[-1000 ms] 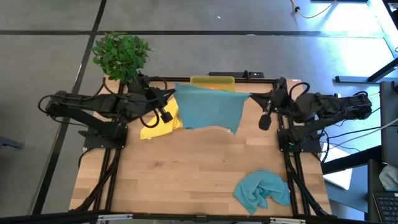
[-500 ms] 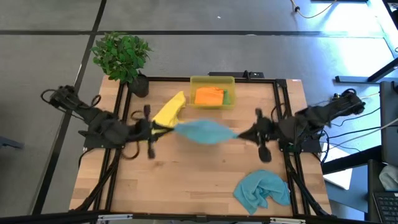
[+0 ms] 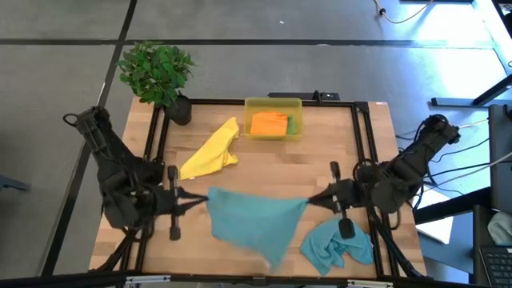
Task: Fold microfiber towels
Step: Fold the top blue microfiber cloth
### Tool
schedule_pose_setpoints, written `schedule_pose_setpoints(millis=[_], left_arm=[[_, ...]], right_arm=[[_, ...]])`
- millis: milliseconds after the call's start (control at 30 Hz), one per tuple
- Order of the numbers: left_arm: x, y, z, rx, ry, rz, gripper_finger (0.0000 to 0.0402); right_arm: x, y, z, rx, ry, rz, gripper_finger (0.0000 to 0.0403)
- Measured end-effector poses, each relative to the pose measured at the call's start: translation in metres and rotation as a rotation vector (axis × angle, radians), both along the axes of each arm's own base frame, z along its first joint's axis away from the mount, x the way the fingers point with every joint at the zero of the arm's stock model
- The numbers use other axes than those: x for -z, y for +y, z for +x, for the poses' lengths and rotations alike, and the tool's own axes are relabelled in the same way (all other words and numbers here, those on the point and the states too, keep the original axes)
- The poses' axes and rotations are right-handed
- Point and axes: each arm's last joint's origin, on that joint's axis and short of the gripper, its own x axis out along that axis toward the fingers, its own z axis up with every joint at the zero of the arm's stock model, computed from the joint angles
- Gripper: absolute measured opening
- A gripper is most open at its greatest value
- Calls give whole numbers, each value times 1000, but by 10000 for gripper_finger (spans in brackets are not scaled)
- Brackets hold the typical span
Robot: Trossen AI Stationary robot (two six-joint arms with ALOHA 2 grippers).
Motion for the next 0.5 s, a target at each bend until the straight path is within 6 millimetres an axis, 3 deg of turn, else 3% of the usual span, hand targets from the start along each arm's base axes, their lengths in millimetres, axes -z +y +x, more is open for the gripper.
schedule_pose_setpoints(millis=[267, 500], left_arm=[[50, 46, 9, -301, 205, -50, 0], [110, 78, 34, -361, 344, -105, 0]], right_arm=[[40, -41, -7, 378, 332, -30, 4], [75, -62, 2, 477, 445, -42, 4]])
